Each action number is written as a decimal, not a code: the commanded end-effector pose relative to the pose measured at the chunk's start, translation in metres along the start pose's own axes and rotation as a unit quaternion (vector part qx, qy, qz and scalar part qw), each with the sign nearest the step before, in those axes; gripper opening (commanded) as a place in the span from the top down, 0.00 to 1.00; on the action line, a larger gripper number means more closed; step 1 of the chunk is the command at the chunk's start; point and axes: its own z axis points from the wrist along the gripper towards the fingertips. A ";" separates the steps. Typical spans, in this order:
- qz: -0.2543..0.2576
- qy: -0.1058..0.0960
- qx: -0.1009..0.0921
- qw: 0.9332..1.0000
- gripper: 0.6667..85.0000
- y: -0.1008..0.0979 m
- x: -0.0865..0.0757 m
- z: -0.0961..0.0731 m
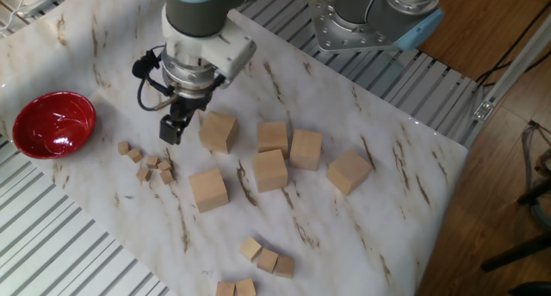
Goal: Pick up one small block
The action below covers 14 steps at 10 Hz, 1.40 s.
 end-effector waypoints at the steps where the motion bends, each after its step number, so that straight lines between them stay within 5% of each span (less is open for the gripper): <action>1: 0.017 -0.023 -0.001 1.000 0.00 0.001 -0.033 0.005; 5: 0.036 -0.056 0.017 0.998 0.00 0.021 -0.051 0.021; 10: 0.010 -0.001 0.010 1.000 0.00 0.033 -0.022 0.010; 12: 0.019 -0.007 0.016 1.000 0.00 0.029 -0.025 0.008; 14: 0.005 0.007 0.012 1.000 0.00 0.029 -0.020 0.007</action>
